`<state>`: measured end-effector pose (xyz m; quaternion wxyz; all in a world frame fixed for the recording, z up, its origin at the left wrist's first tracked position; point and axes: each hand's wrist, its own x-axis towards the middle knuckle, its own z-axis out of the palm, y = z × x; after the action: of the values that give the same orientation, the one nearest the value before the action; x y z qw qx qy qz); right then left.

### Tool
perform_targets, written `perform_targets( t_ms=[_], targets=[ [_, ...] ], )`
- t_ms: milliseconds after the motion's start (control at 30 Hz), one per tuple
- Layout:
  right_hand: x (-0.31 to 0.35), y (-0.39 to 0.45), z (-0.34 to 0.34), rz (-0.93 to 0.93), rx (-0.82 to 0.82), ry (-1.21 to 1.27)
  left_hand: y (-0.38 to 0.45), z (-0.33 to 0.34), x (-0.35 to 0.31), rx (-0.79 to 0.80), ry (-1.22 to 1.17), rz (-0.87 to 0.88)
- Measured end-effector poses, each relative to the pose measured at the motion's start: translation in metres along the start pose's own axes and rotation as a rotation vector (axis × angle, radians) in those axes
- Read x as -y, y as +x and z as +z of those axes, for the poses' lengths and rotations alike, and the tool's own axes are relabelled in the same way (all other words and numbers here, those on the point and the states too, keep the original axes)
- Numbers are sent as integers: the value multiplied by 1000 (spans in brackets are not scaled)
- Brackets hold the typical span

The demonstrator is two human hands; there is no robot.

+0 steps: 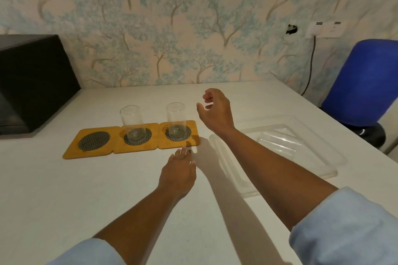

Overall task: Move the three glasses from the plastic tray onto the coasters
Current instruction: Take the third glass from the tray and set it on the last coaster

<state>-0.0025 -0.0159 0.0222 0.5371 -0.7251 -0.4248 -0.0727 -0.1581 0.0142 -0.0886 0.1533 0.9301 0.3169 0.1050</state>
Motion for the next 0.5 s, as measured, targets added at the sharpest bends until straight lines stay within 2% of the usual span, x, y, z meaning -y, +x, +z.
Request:
perform_targets(
  t_ms=[200,500],
  targets=[
    [-29,0,-36,86,-51,-169,14,24,-22,55,19,38],
    [-68,-10,-73,363,41,-651,22,46,-17,8,60,62]
  ],
)
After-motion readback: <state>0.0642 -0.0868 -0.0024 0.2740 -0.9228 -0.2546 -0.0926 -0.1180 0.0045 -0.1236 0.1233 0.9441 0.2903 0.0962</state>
